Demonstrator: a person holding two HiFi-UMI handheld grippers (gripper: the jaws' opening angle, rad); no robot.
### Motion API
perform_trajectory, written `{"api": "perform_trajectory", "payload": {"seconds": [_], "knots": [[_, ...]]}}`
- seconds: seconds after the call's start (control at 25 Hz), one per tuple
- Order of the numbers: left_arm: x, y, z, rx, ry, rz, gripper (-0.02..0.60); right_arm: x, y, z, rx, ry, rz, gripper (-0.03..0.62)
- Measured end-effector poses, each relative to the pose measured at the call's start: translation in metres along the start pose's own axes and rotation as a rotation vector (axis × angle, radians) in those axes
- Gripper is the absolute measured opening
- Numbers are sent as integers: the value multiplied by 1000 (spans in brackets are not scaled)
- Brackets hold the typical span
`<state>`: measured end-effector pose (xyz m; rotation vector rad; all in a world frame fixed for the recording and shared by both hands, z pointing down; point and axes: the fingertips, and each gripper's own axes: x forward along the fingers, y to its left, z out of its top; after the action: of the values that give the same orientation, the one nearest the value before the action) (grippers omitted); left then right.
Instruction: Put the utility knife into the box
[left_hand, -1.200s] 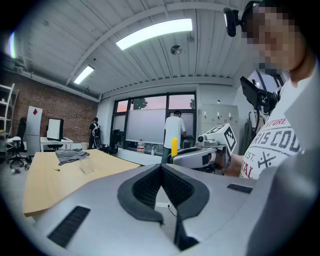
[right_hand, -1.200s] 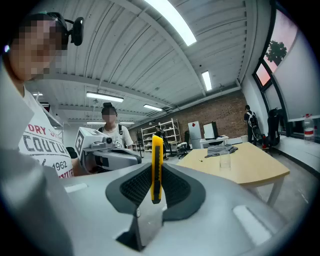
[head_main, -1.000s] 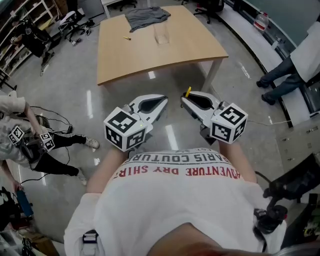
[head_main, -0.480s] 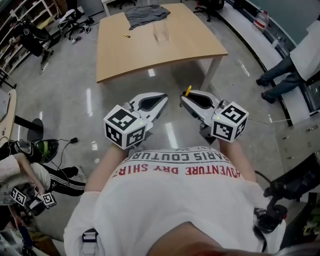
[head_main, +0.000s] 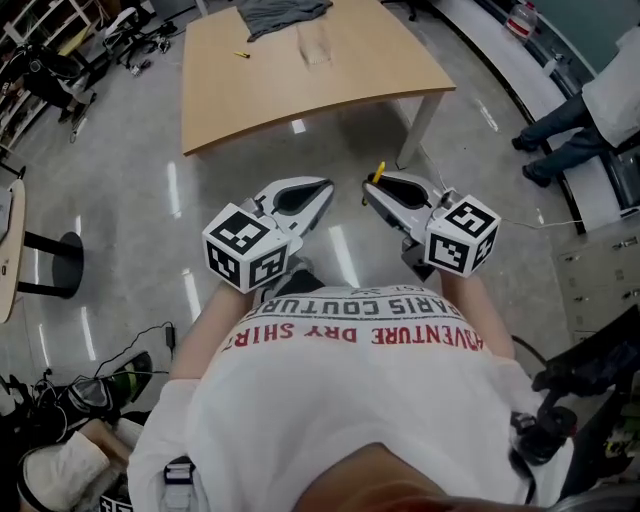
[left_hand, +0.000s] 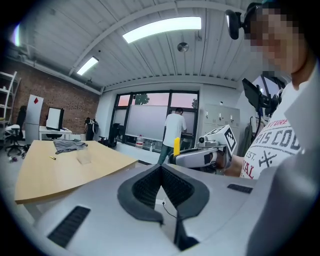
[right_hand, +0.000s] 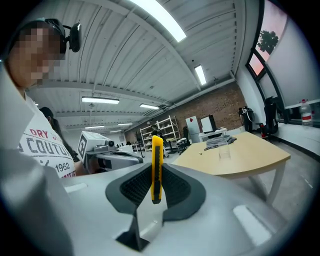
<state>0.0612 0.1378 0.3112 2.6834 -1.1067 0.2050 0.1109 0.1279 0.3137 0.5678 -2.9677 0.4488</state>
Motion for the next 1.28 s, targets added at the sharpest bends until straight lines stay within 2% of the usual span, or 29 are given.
{"api": "perform_trajectory", "payload": {"seconds": [0.16, 0.36, 0.64, 0.84, 1.0, 1.12, 1.28], "knots": [[12, 29, -9, -50, -4, 11, 3, 17, -27, -8, 23, 19, -21, 57], [43, 104, -16, -102, 16, 9, 3, 71, -83, -7, 56, 51, -38, 57], [104, 281, -5, -159, 56, 8, 3, 195, -213, 18, 110, 83, -99, 57], [132, 396, 30, -136, 60, 11, 3, 276, -289, 61, 100, 85, -153, 57], [139, 455, 61, -128, 46, 5, 3, 319, -325, 104, 74, 50, -188, 57], [161, 497, 61, -122, 49, 18, 3, 346, -363, 112, 55, 29, -201, 57], [184, 529, 61, -140, 60, 21, 3, 370, -394, 115, 56, 34, -195, 57]]}}
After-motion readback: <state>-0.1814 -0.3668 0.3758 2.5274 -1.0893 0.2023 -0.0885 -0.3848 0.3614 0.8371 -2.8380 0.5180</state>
